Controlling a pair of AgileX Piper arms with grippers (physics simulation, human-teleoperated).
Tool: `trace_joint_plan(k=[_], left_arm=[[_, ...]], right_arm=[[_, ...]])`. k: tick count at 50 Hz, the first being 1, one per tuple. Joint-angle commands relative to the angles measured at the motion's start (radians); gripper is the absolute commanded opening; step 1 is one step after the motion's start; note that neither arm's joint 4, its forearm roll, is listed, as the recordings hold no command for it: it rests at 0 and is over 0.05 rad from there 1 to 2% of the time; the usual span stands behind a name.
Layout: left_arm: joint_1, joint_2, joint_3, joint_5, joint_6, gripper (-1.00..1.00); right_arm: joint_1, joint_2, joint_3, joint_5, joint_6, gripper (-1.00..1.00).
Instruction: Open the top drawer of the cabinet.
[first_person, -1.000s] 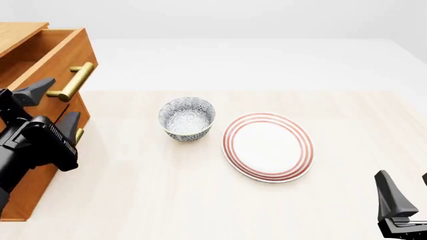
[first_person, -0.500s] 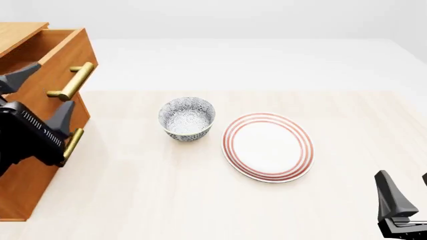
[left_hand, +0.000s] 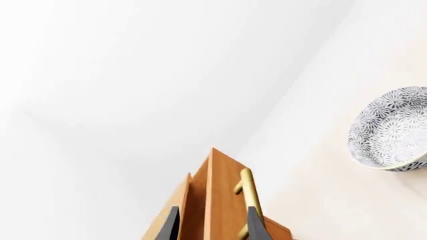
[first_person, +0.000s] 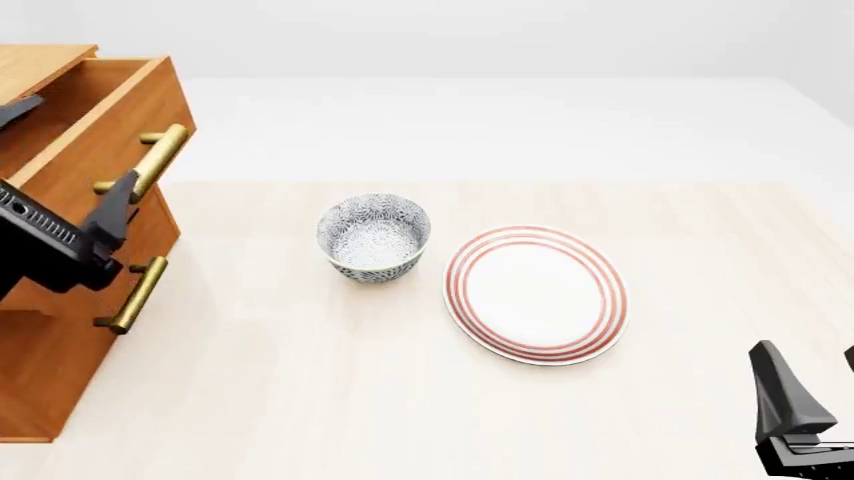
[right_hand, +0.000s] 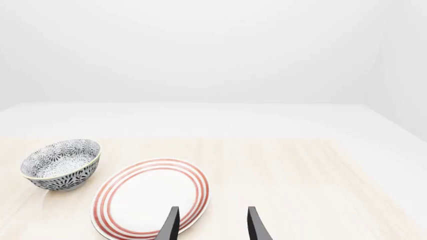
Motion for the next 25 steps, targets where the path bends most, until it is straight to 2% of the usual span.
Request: trace_joint_plan(k=[1, 8, 16, 21, 25], left_arm=[[0.024, -0.034, -0.037, 0.061, -0.153, 1.00], [0.031, -0.067, -0.069, 0.107, -0.258, 1.00], [0.035, -0.087, -0.070, 0.117, -0.306, 1.00], [0.015, -0.077, -0.107, 0.151, -0.388, 1.00], [0.031, -0.080, -0.148, 0.208, -0.479, 1.00]], right_arm=[[0.000, 0.000, 0.000, 0.000, 0.000, 1.00], [0.000, 0.000, 0.000, 0.000, 0.000, 1.00], [0.000, 0.000, 0.000, 0.000, 0.000, 1.00], [0.000, 0.000, 0.000, 0.000, 0.000, 1.00], [0.000, 0.000, 0.000, 0.000, 0.000, 1.00]])
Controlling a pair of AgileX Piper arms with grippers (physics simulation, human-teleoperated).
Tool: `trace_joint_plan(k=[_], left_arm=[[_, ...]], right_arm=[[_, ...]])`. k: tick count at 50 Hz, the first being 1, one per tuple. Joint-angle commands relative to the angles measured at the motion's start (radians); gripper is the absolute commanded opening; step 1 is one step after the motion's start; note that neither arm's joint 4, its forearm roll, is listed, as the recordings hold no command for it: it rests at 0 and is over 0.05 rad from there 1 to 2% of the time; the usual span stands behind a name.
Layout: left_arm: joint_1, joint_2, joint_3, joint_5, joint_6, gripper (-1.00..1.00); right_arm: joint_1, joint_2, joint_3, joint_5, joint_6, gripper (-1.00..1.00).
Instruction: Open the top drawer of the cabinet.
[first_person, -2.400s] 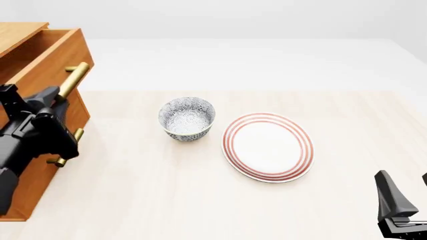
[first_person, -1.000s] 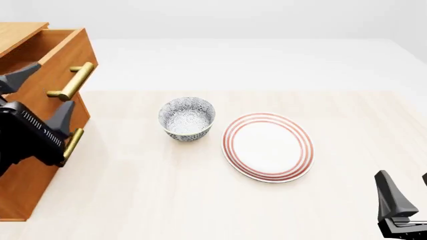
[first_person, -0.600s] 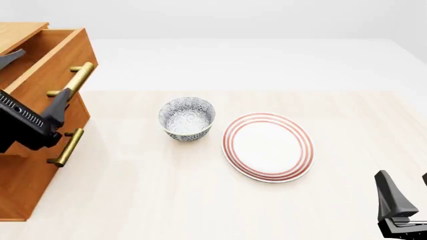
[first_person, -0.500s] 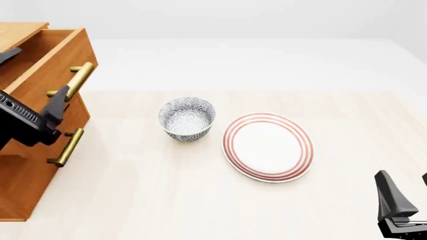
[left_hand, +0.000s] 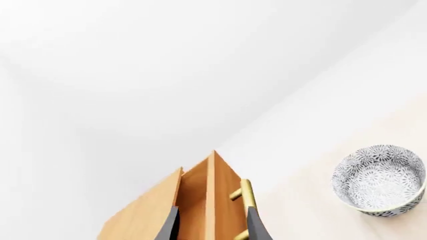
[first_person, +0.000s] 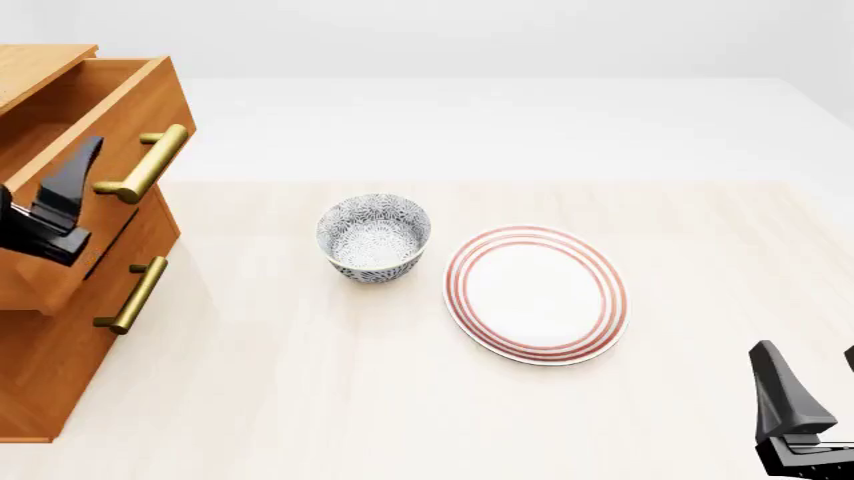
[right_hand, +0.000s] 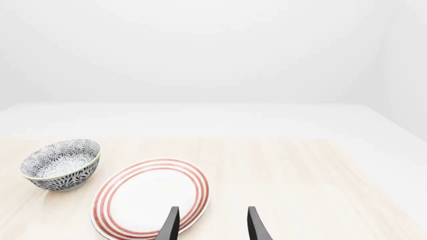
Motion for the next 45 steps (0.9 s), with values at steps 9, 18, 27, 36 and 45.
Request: trace_joint_plan(k=[9, 18, 27, 36, 45], left_arm=[[0.013, -0.004, -0.124, 0.175, -0.235, 1.00], [0.039, -0.003, -0.207, 0.305, -0.328, 1.00], [0.087, 0.015, -0.256, 0.393, -0.380, 1.00], [0.104, 0.064, -0.299, 0.468, -0.445, 1.00], [0.111, 0.099, -0.342, 0.536, -0.486, 1.00]], right_arm=[[0.000, 0.001, 0.000, 0.000, 0.000, 1.00], [0.000, 0.000, 0.000, 0.000, 0.000, 1.00], [0.000, 0.000, 0.000, 0.000, 0.000, 1.00], [0.000, 0.000, 0.000, 0.000, 0.000, 1.00], [0.000, 0.000, 0.000, 0.000, 0.000, 1.00]])
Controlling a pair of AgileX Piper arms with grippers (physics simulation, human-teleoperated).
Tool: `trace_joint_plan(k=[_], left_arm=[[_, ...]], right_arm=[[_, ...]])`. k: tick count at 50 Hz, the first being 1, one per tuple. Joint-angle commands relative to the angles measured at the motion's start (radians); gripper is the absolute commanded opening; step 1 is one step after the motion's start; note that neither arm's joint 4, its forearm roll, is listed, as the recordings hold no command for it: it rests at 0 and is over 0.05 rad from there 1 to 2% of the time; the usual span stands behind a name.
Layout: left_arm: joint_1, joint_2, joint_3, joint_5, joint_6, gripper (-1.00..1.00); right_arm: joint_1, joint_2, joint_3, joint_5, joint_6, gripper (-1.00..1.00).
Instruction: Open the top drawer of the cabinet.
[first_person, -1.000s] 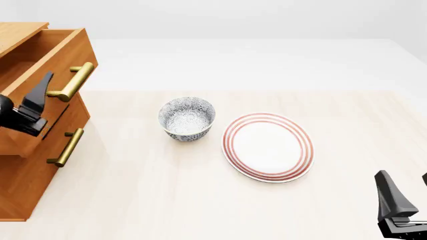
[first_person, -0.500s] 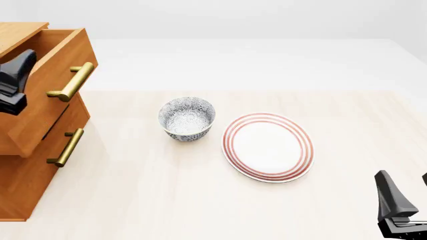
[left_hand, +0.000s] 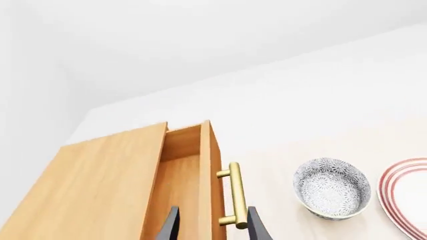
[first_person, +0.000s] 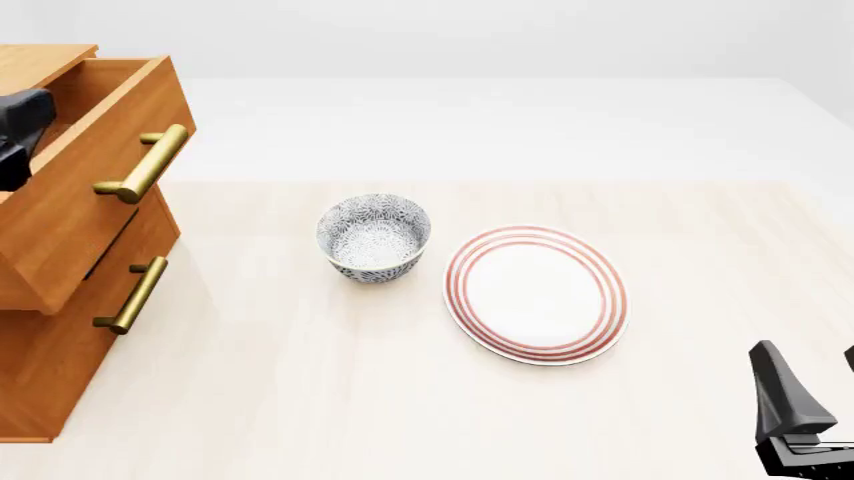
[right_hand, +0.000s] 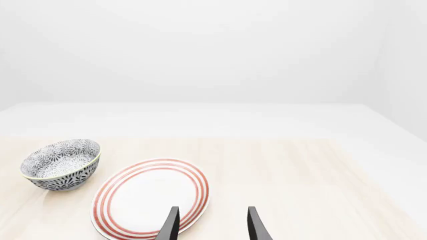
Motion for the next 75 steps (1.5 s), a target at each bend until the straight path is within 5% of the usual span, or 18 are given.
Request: trace_joint_plan(k=[1, 50, 75], left_arm=[[0.026, 0.035, -0.054, 0.096, -0.059, 1.00], [0.067, 0.124, -0.232, 0.441, -0.187, 1.00], [0.027, 0.197, -0.229, 0.463, -0.249, 1.00]], right_arm=[[0.000, 0.000, 0.000, 0.000, 0.000, 1.00], [0.000, 0.000, 0.000, 0.000, 0.000, 1.00], [0.000, 0.000, 0.000, 0.000, 0.000, 1.00]])
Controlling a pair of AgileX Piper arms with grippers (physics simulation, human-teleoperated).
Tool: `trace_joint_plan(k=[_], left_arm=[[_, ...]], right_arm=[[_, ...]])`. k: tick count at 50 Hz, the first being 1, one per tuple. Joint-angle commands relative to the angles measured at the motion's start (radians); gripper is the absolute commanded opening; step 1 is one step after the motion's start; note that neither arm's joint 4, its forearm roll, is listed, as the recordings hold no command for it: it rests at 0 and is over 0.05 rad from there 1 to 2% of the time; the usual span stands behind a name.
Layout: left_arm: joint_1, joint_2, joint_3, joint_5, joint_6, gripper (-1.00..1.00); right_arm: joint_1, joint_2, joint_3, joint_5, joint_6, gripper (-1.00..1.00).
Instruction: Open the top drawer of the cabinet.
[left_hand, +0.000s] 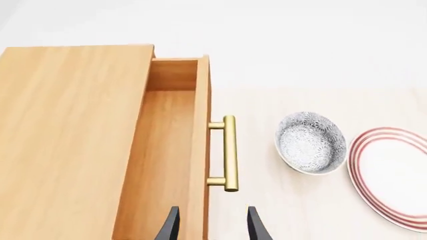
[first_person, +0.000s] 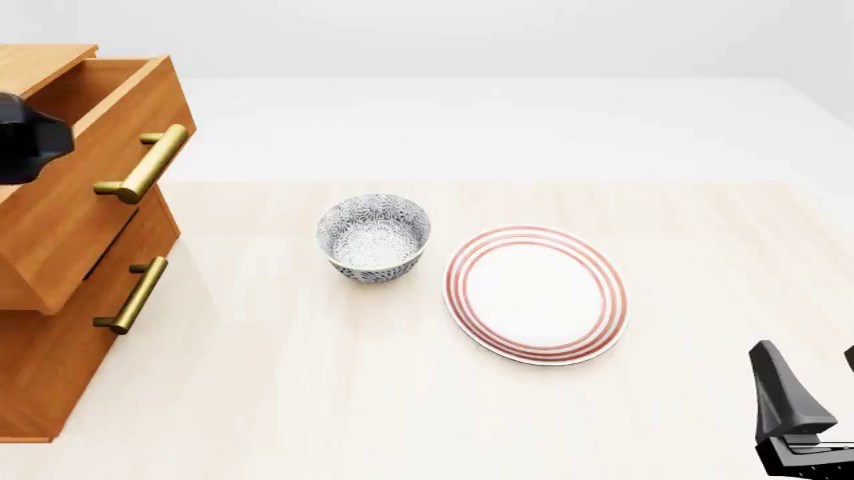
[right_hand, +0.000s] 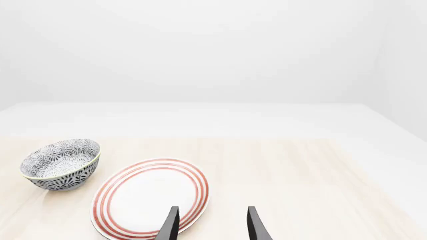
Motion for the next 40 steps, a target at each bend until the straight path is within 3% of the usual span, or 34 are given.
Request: trace_joint_plan(k=[1, 40], left_arm=[[-0.008, 0.022, 0.015, -0.001, -0.029, 1.00], [0.008, 0.025, 0.100, -0.082, -0.061, 1.00]], right_arm=[[0.000, 0.000, 0.000, 0.000, 0.000, 1.00], [0.000, 0.000, 0.000, 0.000, 0.000, 1.00]])
